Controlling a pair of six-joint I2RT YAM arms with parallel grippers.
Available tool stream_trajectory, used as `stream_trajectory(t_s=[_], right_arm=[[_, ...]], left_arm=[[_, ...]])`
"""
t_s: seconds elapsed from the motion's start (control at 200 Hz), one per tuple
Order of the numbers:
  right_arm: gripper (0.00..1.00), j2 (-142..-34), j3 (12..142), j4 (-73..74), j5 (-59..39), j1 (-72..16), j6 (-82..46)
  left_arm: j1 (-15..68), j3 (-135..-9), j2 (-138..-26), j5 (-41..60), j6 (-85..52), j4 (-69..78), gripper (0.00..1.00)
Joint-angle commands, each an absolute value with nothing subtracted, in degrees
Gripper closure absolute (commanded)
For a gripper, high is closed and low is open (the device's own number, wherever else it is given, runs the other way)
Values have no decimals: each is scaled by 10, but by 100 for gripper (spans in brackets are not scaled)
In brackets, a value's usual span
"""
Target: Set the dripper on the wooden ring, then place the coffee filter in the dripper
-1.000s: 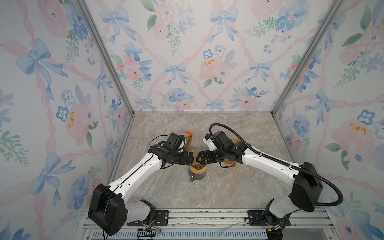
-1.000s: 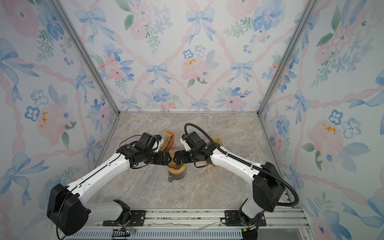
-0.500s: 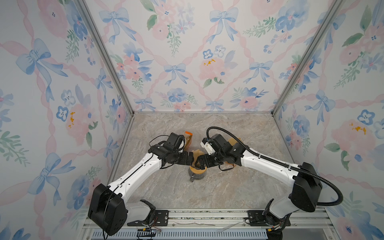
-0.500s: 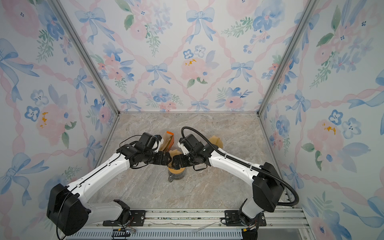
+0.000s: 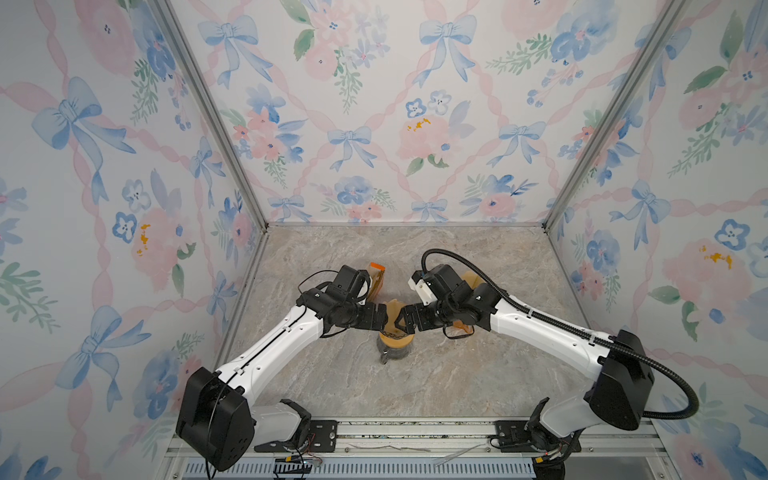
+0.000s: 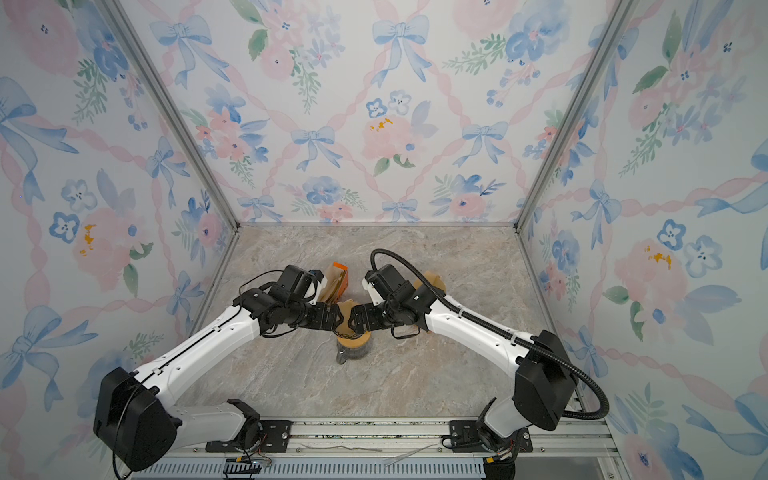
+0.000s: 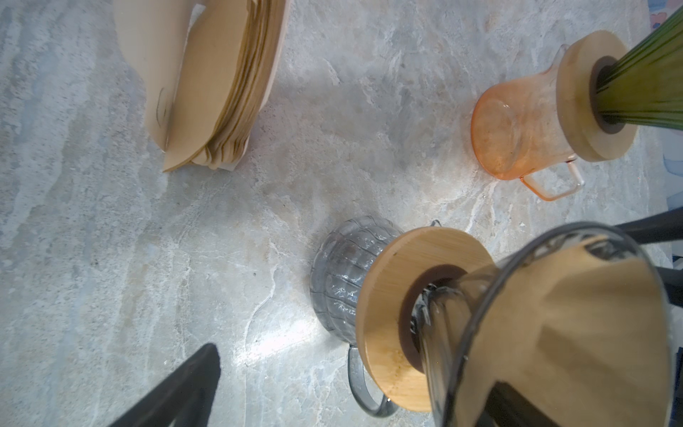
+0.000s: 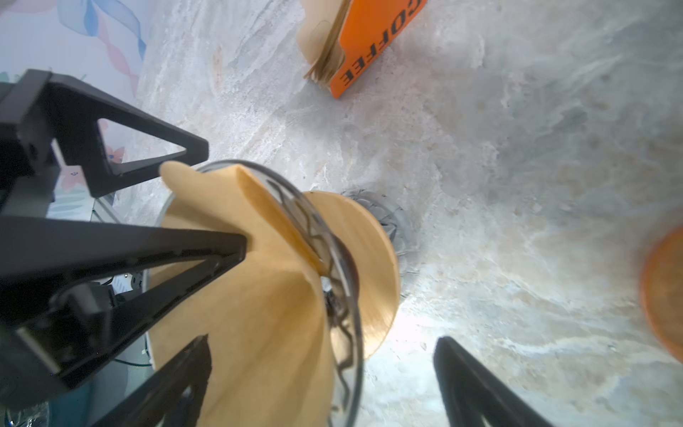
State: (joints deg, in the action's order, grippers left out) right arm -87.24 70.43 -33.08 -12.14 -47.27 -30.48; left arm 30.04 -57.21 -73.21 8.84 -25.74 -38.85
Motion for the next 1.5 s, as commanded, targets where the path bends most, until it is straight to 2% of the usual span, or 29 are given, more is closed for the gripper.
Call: stream_trajectory(t_s=[0.0,0.51,1.495], right_arm=[[4,-874,726,-372,-88,-462,-307],[4,-931,747,-379,-57,-437,-287],[4,-923,706,-367,-47,-437,-300]], left_arm=[[304,-580,-733,91,-255,-396,2],[299,-591,-747,93,-253,-396,2],[288,-580,-765,91,-260,-397,2]])
